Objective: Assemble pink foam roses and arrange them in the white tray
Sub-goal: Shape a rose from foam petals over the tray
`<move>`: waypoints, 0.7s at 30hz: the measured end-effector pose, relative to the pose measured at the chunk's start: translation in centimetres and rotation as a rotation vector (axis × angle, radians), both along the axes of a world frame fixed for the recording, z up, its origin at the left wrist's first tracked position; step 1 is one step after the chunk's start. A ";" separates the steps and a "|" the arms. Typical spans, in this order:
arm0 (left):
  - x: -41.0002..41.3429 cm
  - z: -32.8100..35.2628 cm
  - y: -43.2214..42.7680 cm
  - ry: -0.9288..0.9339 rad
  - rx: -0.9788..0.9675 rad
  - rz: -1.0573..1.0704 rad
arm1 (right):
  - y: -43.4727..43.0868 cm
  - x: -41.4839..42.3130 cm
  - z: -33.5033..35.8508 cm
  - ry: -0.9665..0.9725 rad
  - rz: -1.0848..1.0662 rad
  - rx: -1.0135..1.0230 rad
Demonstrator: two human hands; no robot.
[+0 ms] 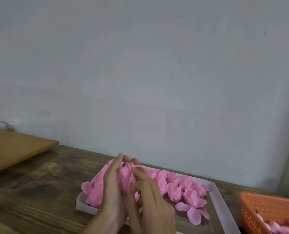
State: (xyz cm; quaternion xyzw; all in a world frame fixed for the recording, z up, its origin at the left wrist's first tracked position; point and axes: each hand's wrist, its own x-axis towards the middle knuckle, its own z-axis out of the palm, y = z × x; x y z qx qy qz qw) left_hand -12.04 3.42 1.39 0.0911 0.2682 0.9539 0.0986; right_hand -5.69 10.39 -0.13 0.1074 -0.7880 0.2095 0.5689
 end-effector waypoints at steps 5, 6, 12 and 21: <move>0.0 0.1 -0.1 0.012 -0.052 -0.001 | 0.0 0.0 0.1 -0.064 -0.042 0.023; 0.1 0.0 -0.1 0.016 -0.083 0.000 | 0.1 0.0 0.2 -0.066 -0.044 0.019; 0.1 -0.1 0.3 0.023 -0.091 0.030 | 0.7 -0.3 -0.4 -0.069 0.039 0.010; 0.3 -0.1 0.3 0.007 -0.011 -0.115 | 0.8 -0.1 -0.3 -0.331 0.271 -0.178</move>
